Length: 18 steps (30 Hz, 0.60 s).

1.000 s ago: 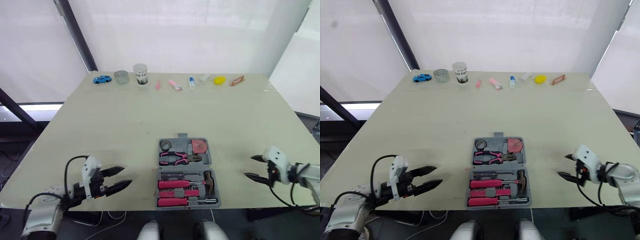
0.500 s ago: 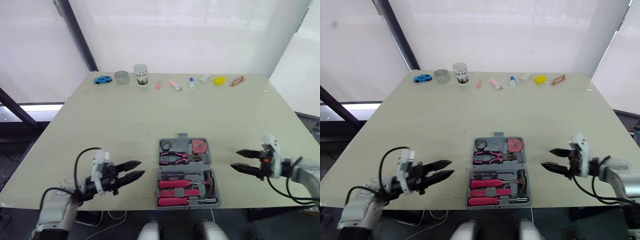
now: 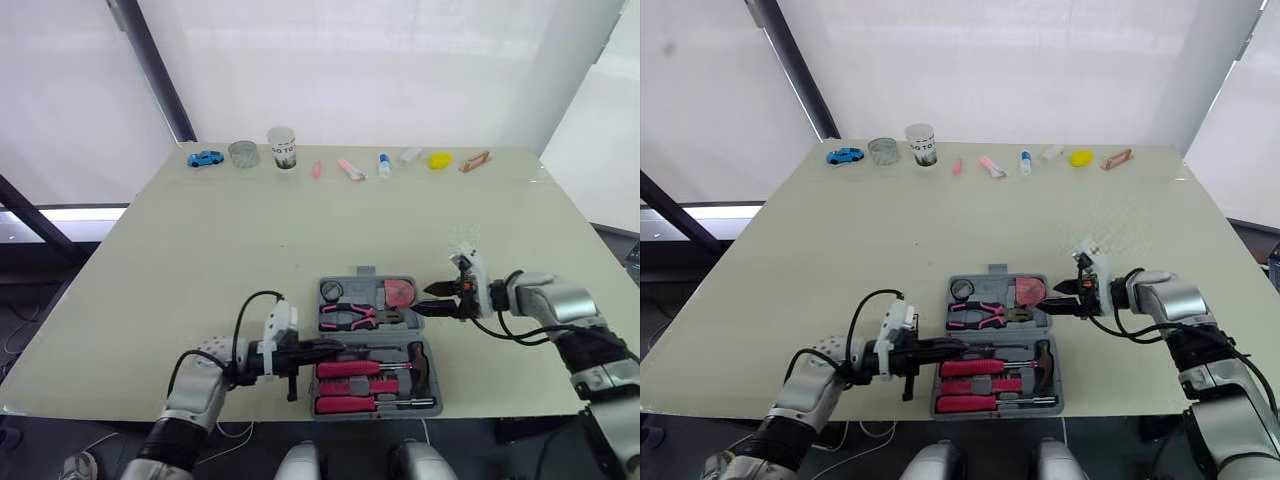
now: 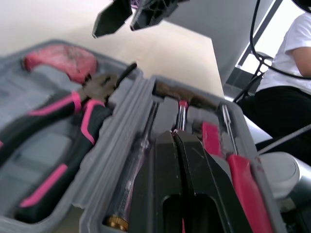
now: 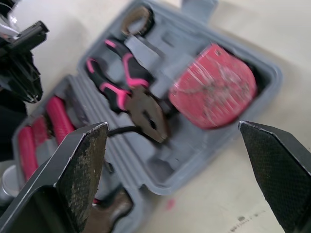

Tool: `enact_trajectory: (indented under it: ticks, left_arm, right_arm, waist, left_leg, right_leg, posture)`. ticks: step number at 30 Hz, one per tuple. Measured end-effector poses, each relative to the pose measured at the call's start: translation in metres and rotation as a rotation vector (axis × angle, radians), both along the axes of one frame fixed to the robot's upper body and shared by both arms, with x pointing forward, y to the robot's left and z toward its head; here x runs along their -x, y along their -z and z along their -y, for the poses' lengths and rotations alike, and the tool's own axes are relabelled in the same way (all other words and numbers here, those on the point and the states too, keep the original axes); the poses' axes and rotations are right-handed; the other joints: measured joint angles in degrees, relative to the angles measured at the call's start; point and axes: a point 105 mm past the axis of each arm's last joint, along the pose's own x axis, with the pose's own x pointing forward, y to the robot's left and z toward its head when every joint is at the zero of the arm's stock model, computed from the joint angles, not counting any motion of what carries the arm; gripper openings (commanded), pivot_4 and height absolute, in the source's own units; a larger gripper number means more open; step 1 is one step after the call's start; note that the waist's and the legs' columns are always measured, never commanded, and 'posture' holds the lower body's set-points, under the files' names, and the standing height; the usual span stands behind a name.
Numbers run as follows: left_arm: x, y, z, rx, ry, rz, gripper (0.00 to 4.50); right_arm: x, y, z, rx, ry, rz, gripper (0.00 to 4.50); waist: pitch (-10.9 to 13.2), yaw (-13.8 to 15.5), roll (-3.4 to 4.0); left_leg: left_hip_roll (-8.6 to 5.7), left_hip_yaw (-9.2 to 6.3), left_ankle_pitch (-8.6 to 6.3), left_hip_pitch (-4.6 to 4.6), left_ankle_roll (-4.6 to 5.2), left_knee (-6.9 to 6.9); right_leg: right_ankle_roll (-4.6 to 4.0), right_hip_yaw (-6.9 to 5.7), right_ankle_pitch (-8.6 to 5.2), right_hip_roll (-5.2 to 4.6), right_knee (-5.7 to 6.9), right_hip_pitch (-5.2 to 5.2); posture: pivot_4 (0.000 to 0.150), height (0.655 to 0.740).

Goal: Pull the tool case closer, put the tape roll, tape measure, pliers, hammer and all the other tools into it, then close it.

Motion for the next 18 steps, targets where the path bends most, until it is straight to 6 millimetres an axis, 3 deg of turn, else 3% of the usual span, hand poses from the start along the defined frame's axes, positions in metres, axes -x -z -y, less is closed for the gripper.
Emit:
enact_trajectory:
  ticks: [4, 18]
  left_arm:
    - [0.003, 0.014, 0.005, -0.042, 0.030, -0.023, 0.09]
    - [0.001, 0.019, 0.009, -0.083, 0.044, 0.011, 0.09]
  right_arm:
    - [-0.005, 0.013, -0.002, 0.033, -0.005, -0.069, 4.50]
    - [-0.008, 0.019, -0.020, 0.004, -0.053, -0.152, 4.50]
  waist:
    - [0.00, -0.14, 0.01]
    - [-0.13, -0.40, 0.23]
  left_leg:
    - [0.00, 0.01, 0.00, 0.00, 0.00, 0.00]
    - [0.01, 0.00, 0.00, 0.06, 0.00, -0.02]
  right_leg:
    - [0.00, 0.01, 0.00, 0.00, 0.02, -0.01]
    - [-0.01, 0.01, 0.00, 0.01, 0.06, 0.00]
  posture:
    - [0.150, 0.7400]
    - [0.150, 0.7400]
